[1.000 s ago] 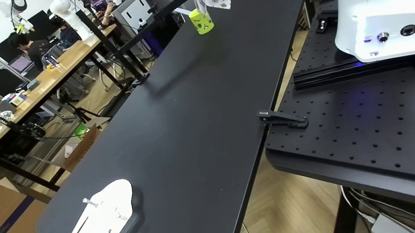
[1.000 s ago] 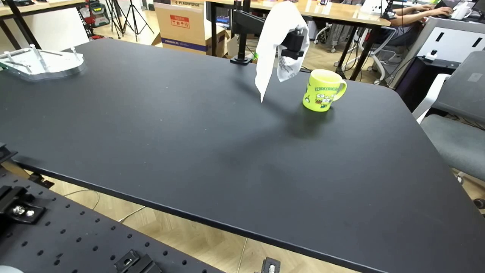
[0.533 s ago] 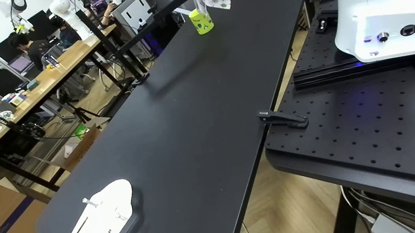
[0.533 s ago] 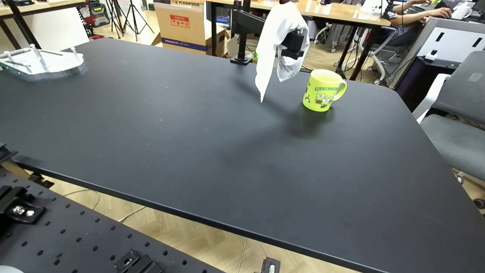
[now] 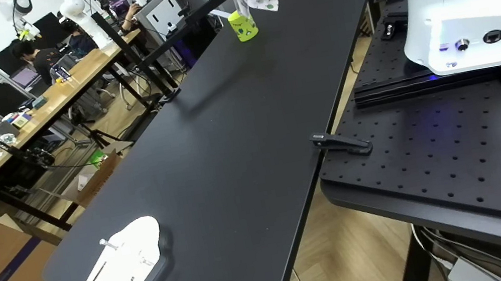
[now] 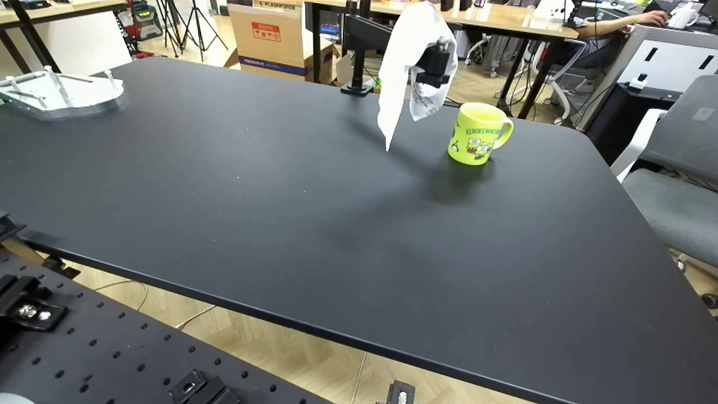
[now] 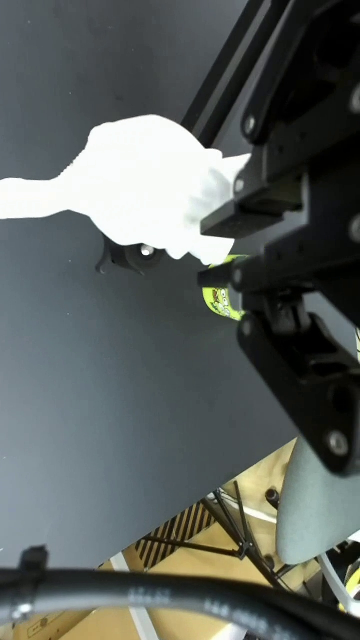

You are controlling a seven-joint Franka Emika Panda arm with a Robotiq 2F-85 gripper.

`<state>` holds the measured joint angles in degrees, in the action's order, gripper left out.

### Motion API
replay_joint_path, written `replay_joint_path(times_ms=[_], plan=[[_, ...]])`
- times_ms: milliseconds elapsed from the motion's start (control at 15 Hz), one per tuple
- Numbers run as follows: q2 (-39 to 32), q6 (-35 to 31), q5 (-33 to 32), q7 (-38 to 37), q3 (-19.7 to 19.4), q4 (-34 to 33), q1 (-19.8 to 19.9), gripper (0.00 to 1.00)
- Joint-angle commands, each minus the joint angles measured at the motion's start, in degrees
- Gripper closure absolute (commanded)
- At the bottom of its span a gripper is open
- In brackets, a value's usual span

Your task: Put the cloth on the table

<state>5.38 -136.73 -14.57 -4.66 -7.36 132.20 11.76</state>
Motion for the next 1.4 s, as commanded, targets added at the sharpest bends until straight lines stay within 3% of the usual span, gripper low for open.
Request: replay_joint_path(times_ms=[0,67,133,267,933,1333], plan=[[-2.0,1.0,1.5,3.0,-0.1,-2.8,-1.6,1.0],[-1.7,1.3,2.1,3.9,0.0,-2.6,-2.1,0.66],[-0.8,1.6,2.0,3.7,0.1,-2.0,-2.4,0.71],[1.0,2.1,2.7,3.8,0.3,-0.6,-3.0,0.66],[7.5,7.4,4.1,3.9,-0.2,4.5,-2.9,0.0],[3.1,3.9,4.4,9.1,-1.8,2.4,-2.6,0.0]])
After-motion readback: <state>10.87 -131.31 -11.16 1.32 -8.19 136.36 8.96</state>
